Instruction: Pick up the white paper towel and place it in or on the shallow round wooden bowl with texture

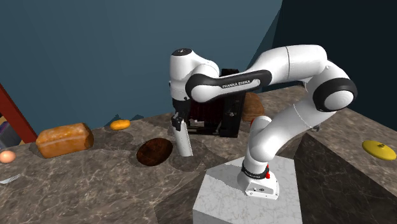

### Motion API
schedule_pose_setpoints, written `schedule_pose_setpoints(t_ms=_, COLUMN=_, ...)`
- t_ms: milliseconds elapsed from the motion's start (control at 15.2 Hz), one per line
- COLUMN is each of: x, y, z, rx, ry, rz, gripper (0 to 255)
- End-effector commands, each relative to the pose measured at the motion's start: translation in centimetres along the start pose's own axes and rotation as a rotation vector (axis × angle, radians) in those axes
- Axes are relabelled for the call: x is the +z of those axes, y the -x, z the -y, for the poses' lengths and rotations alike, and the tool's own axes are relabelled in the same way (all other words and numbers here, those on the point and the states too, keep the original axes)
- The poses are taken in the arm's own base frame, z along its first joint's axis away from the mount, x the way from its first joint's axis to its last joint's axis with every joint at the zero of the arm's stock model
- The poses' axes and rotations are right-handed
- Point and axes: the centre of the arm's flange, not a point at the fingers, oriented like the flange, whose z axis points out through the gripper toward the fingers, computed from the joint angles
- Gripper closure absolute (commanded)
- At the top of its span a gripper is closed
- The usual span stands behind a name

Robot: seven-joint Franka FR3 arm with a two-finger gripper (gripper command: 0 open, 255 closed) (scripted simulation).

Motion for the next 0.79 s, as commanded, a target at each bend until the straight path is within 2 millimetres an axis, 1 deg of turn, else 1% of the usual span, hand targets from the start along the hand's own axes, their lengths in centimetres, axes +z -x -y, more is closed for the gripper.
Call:
schedule_pose_setpoints(t_ms=0, x=-1.0, y=-1.4, z=-0.1, rx=0.000, ry=0.000, rz=0.000, gripper=255)
schedule_pose_setpoints(t_ms=726, x=-6.4, y=-14.9, z=-0.6, rx=0.000, ry=0.000, rz=0.000, gripper=255)
